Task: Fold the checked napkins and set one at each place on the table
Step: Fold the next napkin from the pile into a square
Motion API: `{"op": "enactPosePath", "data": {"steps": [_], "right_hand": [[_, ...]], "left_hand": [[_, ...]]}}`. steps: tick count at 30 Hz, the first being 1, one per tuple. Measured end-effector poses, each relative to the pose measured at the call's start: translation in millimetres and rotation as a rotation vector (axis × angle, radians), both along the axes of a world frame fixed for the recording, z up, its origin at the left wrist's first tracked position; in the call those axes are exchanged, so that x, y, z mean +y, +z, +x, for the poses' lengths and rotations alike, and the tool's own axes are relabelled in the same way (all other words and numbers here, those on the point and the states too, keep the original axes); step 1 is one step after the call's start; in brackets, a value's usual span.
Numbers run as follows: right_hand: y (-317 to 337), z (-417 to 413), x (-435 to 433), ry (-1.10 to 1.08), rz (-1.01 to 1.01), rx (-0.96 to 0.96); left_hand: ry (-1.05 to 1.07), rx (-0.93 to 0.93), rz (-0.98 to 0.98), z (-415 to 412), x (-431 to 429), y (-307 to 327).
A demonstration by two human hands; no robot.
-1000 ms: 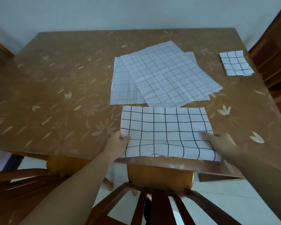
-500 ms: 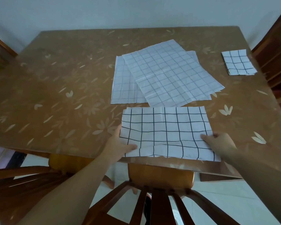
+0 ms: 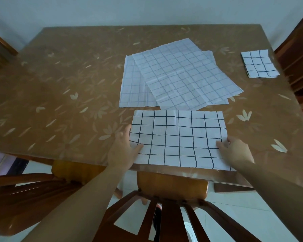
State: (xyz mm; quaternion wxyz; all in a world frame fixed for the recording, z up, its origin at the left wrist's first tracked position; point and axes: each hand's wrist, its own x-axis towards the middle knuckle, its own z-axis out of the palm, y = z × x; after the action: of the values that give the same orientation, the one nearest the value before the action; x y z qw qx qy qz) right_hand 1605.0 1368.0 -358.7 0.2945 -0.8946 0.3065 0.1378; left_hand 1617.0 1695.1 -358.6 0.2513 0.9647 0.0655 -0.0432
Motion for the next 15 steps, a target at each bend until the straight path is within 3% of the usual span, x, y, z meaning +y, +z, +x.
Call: {"op": "enactPosePath", "data": {"steps": [2,4,7,11,15], "right_hand": [[0.9,-1.0,1.6,0.018,0.001,-0.017],[2.9,-1.7,2.8,0.041,-0.008,-0.043],[-0.1,0.1,0.7,0.054,-0.009,-0.058],[0.0,0.2,-2.6,0.024,0.039,-0.032],[6.1,-3.1,2.8,0.166,-0.256,-0.249]], "left_hand": [[-0.078,-0.163,0.176,-3.4,-8.6,-4.5],[-0.254,-0.229,0.197,-7.2,-29.4,-6.3],[-0.511,-0.039,0.217,-11.4,-68.0,-10.6],[-0.510,0.153,0.316,-14.2,-86.6,-29.6],[-0.481,0.182,0.343,-15.2,-88.6,-37.6]]}}
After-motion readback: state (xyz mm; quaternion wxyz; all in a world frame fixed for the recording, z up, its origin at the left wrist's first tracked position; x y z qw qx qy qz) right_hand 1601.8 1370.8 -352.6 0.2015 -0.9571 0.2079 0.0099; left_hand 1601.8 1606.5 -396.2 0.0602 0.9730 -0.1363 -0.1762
